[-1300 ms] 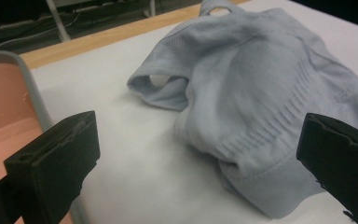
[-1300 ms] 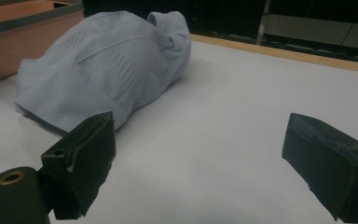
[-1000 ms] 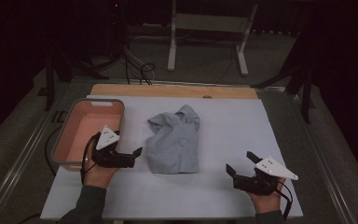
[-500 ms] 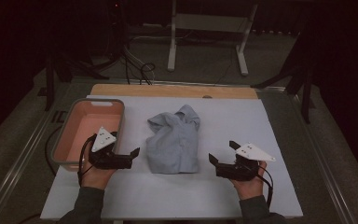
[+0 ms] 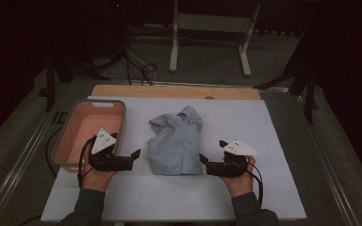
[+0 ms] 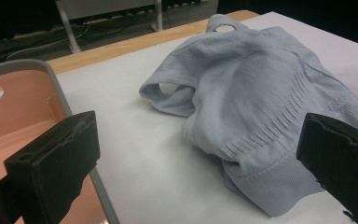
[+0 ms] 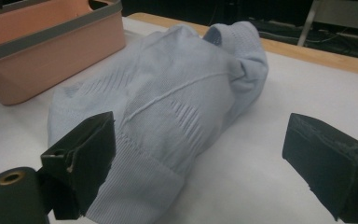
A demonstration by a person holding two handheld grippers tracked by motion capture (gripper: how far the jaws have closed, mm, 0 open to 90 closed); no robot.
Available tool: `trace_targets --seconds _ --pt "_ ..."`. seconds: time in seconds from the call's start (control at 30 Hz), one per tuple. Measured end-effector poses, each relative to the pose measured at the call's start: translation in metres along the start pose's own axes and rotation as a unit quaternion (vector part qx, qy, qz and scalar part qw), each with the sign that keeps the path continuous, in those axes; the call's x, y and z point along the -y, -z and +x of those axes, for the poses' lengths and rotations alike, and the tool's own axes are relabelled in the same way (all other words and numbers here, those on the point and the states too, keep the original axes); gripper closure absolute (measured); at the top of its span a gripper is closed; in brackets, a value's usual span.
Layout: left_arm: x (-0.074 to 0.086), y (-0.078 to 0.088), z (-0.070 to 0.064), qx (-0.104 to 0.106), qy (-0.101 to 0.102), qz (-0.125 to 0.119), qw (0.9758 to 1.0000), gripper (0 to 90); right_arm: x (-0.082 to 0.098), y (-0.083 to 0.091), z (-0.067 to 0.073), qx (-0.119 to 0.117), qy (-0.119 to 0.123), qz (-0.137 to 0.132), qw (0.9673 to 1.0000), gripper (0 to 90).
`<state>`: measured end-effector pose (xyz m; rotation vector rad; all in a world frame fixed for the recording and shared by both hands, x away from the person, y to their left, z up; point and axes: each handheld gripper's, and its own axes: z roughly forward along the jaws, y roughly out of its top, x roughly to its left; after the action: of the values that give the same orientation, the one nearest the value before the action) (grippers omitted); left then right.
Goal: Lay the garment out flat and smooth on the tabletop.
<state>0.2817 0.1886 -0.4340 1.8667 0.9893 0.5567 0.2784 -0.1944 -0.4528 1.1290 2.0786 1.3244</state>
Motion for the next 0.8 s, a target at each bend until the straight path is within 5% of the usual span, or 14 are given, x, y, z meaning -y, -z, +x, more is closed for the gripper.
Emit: trace_targets --seconds 0.8 --pt "-0.004 0.003 -0.005 0.006 0.0 -0.013 0.9999 0.4 0.003 -0.036 0.004 -0.018 -0.005 0.039 0.999 9.8"
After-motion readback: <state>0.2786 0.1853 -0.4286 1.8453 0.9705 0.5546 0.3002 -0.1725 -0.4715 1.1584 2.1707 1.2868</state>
